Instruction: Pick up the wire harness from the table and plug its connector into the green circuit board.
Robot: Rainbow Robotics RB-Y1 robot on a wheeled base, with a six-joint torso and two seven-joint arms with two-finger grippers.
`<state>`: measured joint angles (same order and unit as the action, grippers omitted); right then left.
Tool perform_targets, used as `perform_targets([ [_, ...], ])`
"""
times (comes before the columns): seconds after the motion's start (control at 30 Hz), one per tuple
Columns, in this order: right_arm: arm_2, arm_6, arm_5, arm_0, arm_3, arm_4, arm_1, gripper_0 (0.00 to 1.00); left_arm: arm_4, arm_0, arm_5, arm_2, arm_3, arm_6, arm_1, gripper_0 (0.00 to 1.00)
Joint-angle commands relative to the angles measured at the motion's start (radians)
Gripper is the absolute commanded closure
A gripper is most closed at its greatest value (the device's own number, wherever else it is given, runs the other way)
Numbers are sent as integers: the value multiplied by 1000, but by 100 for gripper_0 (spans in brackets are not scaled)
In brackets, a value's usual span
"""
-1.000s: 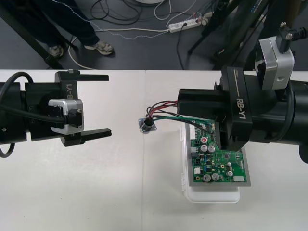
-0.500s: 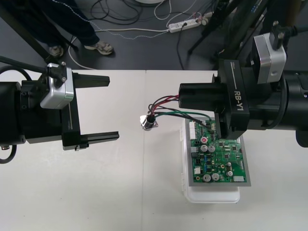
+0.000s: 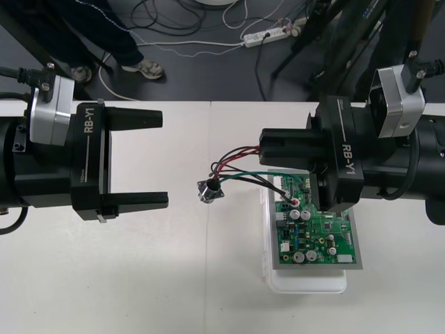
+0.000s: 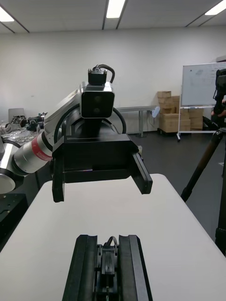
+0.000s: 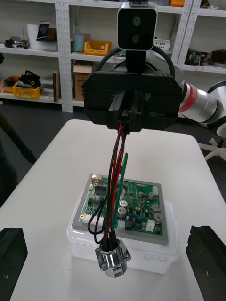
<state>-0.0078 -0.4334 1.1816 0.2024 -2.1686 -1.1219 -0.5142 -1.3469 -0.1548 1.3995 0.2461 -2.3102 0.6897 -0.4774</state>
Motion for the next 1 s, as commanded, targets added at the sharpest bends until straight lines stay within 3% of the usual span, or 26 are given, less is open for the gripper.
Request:
perform_targets([
  [0.03, 11, 13, 4, -29, -39, 14, 14, 100, 35, -37, -57, 4, 5, 30, 10, 0],
  [1.0, 32, 110, -45, -51, -48, -33, 56, 100, 60, -106, -131, -188, 83, -52, 77, 0],
])
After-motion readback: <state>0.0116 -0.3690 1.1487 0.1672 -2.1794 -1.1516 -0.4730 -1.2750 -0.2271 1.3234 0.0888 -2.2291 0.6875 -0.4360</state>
